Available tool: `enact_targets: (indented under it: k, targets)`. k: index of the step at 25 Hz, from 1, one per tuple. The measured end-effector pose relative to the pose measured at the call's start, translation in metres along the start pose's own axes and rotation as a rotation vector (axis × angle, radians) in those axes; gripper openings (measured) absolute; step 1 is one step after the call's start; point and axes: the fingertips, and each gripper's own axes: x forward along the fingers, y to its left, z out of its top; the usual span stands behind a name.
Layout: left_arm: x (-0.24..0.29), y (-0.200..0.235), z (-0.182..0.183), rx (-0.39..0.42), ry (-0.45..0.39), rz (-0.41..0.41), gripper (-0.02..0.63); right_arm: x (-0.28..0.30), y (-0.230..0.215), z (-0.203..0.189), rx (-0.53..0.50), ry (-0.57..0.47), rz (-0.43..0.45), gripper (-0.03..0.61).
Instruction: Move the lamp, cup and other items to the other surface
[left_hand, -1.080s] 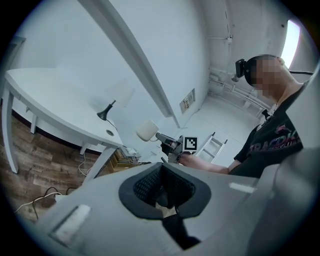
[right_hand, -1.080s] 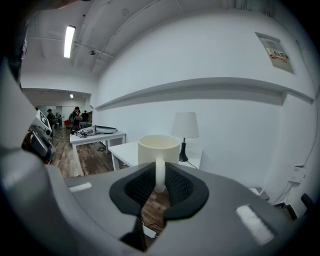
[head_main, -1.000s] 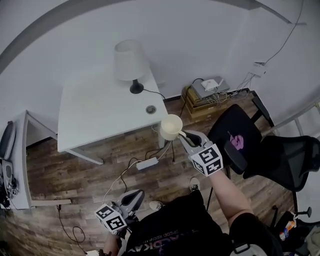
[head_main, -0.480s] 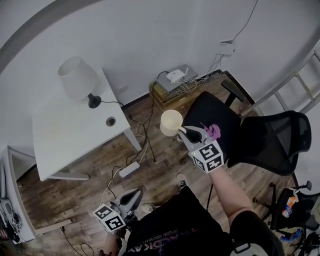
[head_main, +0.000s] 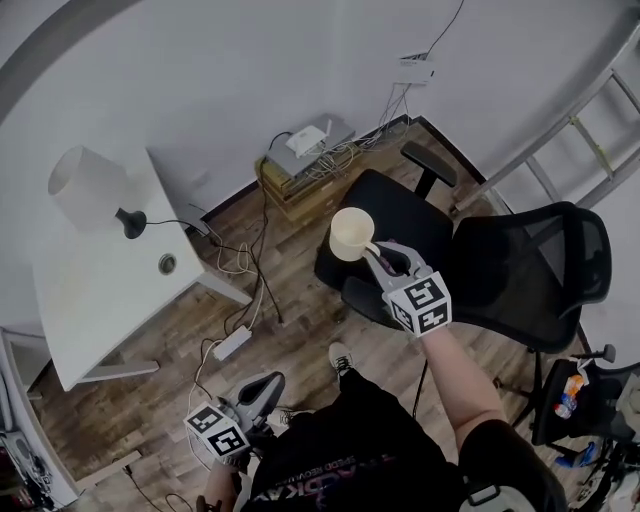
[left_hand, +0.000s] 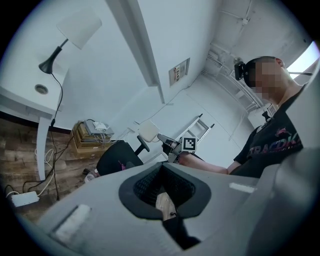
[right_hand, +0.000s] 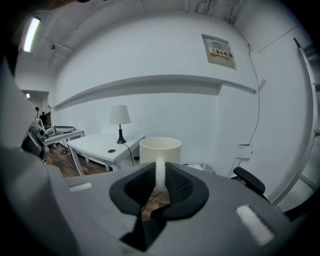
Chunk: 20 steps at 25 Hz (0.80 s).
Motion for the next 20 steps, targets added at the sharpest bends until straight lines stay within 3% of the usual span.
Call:
enact_targets:
  k: [10, 20]
  targets:
    - [0.094, -0.005, -0.010, -0.036, 0.076, 0.009, -0.008, 0.000, -0.113, -0.055, 0.064, 0.053, -0.062, 0.054]
    - [0.129, 0.006, -0.019, -0.106, 0.158, 0.095, -0.008, 0.036, -0.198, -0.135, 0.113, 0.146, -0.154, 0.054]
